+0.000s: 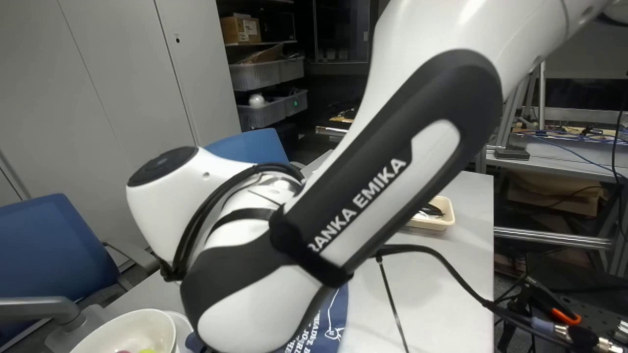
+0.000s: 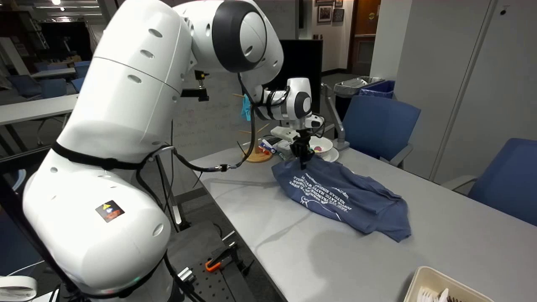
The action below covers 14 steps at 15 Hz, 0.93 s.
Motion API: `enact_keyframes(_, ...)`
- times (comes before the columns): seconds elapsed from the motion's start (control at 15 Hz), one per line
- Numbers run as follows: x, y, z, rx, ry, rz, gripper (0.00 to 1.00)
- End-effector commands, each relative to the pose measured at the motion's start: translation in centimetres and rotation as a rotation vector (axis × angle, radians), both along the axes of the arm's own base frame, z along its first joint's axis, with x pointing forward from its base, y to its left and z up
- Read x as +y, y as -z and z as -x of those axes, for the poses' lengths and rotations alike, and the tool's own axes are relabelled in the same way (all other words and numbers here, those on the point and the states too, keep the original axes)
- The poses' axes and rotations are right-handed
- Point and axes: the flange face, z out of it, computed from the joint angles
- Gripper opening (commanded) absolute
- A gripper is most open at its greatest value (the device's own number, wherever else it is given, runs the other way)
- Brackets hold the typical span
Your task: Fold up the blue T Shirt on the table.
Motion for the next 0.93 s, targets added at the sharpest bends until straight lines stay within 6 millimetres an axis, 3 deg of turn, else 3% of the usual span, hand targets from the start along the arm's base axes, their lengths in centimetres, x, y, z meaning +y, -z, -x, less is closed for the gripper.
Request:
enact_keyframes(0.0,-1.7,-5.3,0.8,-0.046,0.017,-0.06,0.02)
enact_keyframes(0.2,-4.5,-8.5,0.9,-0.116,0.088,-0.004,0.02)
enact_keyframes(0.4,-9.1,-10.1,0.0,-0.21,0.193,0.106,0.02)
enact_keyframes(0.67,-15.0,-9.2,-1.7,-0.283,0.322,0.277,0.02)
enact_keyframes(0.87,-18.0,-7.5,-2.7,-0.301,0.38,0.374,0.02)
